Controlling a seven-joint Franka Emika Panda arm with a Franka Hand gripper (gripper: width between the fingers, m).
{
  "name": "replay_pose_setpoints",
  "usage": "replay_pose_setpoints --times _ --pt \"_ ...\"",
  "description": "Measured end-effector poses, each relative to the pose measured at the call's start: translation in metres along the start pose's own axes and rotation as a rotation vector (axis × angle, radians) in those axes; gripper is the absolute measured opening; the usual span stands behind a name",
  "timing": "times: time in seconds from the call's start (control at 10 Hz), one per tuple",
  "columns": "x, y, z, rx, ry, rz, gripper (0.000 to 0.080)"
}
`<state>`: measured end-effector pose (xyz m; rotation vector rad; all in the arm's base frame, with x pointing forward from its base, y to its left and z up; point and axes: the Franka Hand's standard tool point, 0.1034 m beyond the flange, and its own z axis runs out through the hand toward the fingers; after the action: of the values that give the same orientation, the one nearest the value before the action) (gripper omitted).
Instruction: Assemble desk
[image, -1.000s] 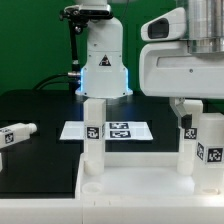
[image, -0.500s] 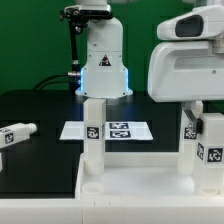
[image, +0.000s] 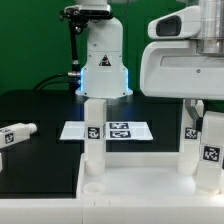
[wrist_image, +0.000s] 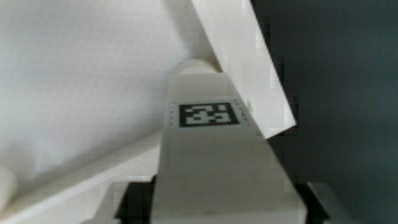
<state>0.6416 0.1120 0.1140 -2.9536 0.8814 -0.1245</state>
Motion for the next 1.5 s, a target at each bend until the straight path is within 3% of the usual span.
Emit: replay_pose_setpoints --times 0.2,0.4,0.6,0.8,0.9,1.0,1.1,1.3,1.5 --pt "-0.002 0.001 0.002 0.003 -0.006 0.322 0.0290" --pt "0.000 0.004 0.002 0.037 -0.057 0.691 0.0290" --pt "0.000 0.004 0.001 0.031 -0.063 0.741 0.0290" --pt "0.000 0.004 0.001 0.031 -0.062 0.719 0.0290" --pt "0.000 0.004 0.001 0.030 -0.060 0.700 0.0482" --pt "0.000 0.002 0.001 0.036 -0.049 0.511 0.0482" --pt "-0.002 -0.003 -0.002 0.046 -0.043 0.306 0.0611" --pt "-0.010 -0.012 -0.009 0.049 -0.037 0.118 0.0640" --pt "-0.008 -0.009 -0.008 0.046 -0.031 0.004 0.0648"
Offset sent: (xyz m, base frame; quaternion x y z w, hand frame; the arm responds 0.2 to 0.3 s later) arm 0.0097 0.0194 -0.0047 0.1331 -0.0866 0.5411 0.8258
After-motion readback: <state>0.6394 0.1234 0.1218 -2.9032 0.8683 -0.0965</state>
